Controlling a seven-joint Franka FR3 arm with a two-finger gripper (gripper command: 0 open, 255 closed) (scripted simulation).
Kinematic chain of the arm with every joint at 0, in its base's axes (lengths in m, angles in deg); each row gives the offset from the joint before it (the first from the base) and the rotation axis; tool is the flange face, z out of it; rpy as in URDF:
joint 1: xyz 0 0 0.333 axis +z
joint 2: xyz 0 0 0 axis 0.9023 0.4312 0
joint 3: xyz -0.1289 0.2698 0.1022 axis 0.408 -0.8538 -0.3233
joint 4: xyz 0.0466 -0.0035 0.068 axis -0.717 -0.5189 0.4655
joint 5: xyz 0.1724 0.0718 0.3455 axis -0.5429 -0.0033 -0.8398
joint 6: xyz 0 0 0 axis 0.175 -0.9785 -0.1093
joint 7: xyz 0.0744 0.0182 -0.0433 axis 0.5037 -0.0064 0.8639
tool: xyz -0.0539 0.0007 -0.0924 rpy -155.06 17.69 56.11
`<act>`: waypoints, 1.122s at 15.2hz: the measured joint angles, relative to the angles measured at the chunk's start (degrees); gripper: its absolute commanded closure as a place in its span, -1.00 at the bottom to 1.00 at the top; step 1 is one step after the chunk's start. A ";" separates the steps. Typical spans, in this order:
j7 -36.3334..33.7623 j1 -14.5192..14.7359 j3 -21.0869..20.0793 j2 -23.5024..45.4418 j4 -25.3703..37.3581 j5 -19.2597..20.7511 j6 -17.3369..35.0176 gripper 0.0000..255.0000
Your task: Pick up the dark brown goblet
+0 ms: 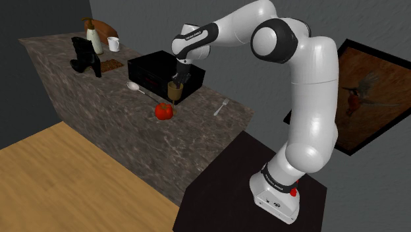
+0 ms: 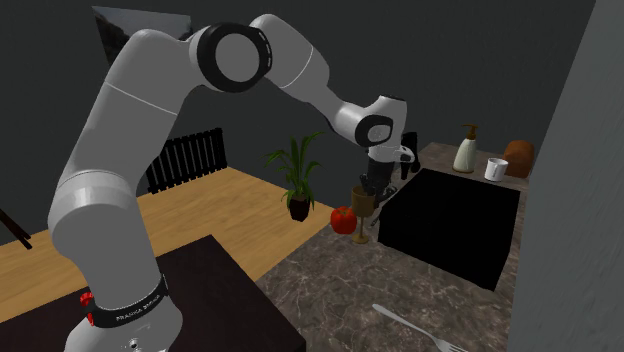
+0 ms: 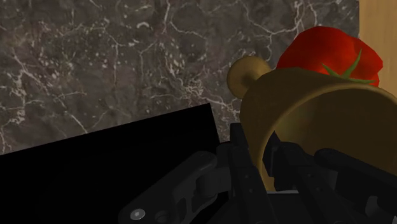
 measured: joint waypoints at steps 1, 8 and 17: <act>0.00 0.00 0.00 0.00 0.01 0.00 0.00 1.00; -0.16 0.08 0.03 -0.49 0.16 0.09 -0.67 1.00; -0.72 0.19 0.36 -3.92 1.75 0.68 -5.64 1.00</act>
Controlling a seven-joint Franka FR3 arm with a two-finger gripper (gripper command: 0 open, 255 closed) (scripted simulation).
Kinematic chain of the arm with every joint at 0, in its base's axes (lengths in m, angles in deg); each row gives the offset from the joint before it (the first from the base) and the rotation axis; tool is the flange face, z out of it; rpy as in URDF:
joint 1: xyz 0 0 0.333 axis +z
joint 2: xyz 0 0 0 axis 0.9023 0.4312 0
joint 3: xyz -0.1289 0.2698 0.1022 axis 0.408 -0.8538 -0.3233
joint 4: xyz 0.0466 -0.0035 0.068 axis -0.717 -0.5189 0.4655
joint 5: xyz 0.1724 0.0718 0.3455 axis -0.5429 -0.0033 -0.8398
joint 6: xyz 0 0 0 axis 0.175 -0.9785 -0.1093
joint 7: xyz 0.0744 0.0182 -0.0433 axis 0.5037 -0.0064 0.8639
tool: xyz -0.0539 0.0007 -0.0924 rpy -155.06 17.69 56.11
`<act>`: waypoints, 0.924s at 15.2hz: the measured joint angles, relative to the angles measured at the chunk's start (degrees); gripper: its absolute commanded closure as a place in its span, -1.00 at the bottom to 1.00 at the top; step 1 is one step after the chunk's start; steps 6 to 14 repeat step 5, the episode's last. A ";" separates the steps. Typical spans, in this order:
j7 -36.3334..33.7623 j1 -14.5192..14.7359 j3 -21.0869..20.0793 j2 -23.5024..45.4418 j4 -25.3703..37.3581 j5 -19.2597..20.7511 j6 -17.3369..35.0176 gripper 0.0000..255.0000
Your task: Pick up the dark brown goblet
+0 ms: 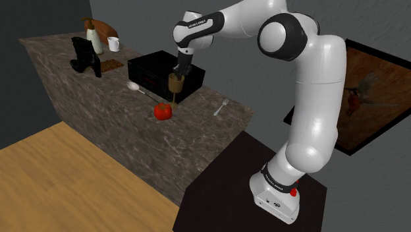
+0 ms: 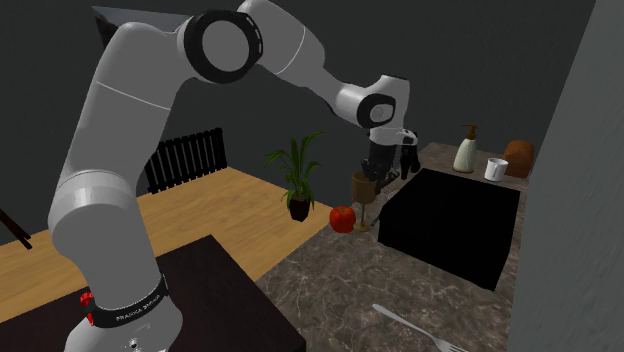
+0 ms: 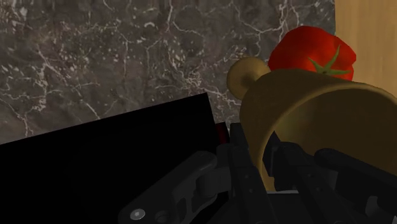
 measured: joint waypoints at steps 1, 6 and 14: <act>-0.12 0.02 0.01 0.01 0.73 0.05 -0.71 1.00; -0.41 0.12 0.11 -1.59 1.24 0.30 -2.79 1.00; -0.41 0.12 0.11 -1.59 1.24 0.30 -2.79 1.00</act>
